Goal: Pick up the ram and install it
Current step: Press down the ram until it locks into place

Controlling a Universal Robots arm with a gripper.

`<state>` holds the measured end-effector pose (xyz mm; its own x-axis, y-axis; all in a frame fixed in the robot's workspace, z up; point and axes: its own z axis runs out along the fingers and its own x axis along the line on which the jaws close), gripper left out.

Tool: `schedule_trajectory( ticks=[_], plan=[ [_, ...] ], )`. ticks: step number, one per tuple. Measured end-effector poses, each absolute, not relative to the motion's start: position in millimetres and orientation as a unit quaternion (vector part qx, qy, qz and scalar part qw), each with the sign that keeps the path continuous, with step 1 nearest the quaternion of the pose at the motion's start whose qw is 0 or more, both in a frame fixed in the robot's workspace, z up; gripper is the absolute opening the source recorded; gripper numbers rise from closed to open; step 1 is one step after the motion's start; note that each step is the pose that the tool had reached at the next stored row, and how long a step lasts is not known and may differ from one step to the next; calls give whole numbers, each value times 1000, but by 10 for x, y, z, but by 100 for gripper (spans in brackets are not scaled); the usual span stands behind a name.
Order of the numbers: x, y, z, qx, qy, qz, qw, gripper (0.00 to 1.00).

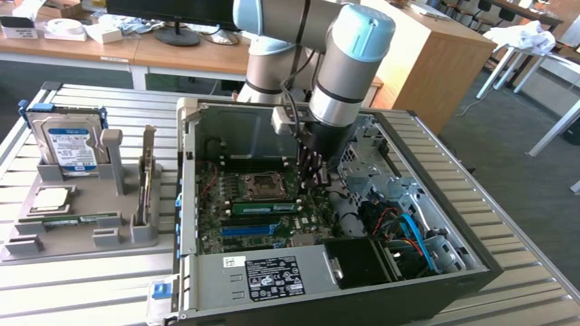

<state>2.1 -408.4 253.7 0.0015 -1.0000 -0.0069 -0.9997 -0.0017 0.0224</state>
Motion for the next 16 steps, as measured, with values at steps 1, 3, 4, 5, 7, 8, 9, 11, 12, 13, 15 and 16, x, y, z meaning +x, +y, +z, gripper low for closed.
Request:
schedule_trajectory(
  ticks=[1,3,4,5,7,8,9,11,12,13,15,16],
  plan=[
    [1,-4084,2537,708,-707,-10,5,10],
    [-43,-4081,2537,708,-707,-10,5,10],
    [-70,-4080,2537,708,-707,-10,5,10],
    [-98,-4079,2537,708,-707,-10,5,10],
    [-157,-4077,2537,708,-707,-10,5,10],
    [-187,-4076,2537,708,-707,-10,5,10],
    [-217,-4075,2537,708,-707,-10,5,10],
    [-276,-4073,2536,708,-707,-10,5,10],
    [-300,-4073,2536,708,-707,-10,5,10],
    [-321,-4072,2537,708,-707,-10,5,10],
    [-366,-4070,2537,708,-707,-10,5,10],
    [-390,-4069,2537,708,-707,-10,5,10]
  ],
)
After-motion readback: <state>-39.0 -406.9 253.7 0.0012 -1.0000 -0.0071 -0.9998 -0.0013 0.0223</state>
